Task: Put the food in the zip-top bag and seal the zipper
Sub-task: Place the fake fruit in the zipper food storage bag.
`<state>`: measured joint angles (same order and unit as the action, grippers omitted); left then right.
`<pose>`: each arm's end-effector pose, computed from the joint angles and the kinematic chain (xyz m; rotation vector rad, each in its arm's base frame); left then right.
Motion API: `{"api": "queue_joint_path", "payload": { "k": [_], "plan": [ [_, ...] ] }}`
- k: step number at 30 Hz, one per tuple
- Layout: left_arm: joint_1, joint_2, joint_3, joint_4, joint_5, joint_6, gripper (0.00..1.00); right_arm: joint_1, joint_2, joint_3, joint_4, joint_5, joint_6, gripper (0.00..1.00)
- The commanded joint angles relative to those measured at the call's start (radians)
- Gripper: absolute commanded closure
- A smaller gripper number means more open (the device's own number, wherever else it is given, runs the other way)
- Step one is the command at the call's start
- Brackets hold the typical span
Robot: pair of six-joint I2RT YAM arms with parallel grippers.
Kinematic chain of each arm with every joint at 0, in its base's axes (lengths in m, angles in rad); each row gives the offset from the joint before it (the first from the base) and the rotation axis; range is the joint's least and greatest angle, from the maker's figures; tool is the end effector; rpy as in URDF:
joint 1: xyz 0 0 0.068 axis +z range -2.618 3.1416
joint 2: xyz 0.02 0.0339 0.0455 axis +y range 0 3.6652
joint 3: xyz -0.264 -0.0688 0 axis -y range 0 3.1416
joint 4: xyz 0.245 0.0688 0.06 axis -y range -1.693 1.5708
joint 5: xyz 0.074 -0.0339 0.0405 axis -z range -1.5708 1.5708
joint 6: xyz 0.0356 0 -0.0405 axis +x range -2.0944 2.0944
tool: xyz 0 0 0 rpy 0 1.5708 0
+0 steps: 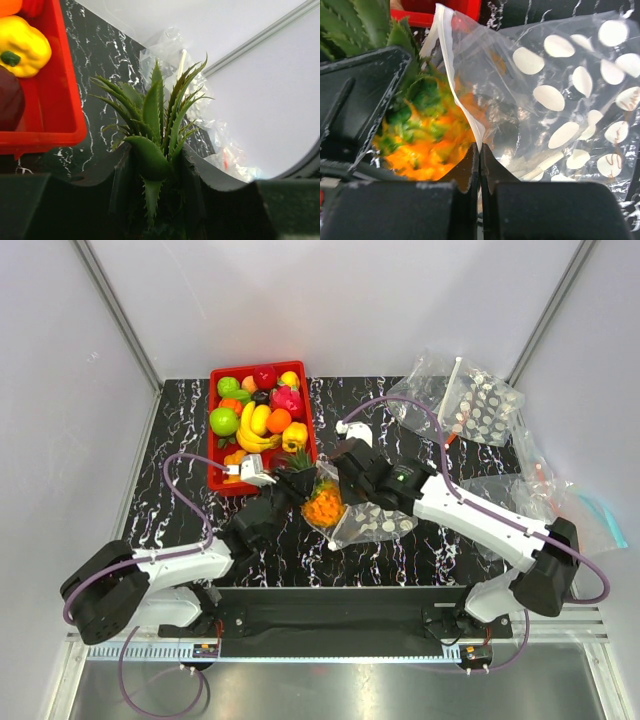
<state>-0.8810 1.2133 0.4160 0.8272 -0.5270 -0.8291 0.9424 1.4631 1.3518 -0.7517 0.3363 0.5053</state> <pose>0.1706 -0.1787 0.2306 -0.3941 1.5750 -0.9393 0.1928 0.2453 0.3266 -0.3709 2.3598 0.2801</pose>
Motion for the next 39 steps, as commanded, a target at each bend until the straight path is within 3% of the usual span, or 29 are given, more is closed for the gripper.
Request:
{"api": "queue_joint_path", "payload": {
  "k": [1,6,16,23,26,32,35,39],
  "plan": [
    [-0.028,0.011,0.055,0.067,-0.091,0.073,0.78,0.001,-0.055,-0.023,0.078,-0.077,0.062,1.00],
    [-0.079,0.051,0.055,0.105,-0.139,0.101,0.77,0.002,-0.081,-0.049,0.126,-0.077,0.096,1.00],
    [-0.147,0.054,0.023,0.165,-0.108,0.048,0.61,-0.001,-0.159,-0.140,0.181,0.003,0.156,1.00],
    [-0.160,0.003,-0.031,0.213,-0.083,-0.050,0.61,-0.042,-0.260,-0.270,0.291,0.003,0.228,1.00],
    [-0.180,0.006,-0.005,0.181,-0.126,0.004,0.61,-0.048,-0.290,-0.290,0.302,-0.009,0.254,1.00],
    [-0.214,0.084,0.033,0.257,-0.054,0.100,0.60,-0.056,-0.277,-0.280,0.315,-0.013,0.269,1.00],
    [-0.268,0.115,0.073,0.202,-0.149,0.189,0.60,-0.060,-0.280,-0.243,0.289,-0.006,0.257,1.00],
    [-0.274,0.169,0.084,0.254,-0.218,0.299,0.55,-0.067,-0.294,-0.207,0.264,-0.068,0.272,1.00]
  ]
}}
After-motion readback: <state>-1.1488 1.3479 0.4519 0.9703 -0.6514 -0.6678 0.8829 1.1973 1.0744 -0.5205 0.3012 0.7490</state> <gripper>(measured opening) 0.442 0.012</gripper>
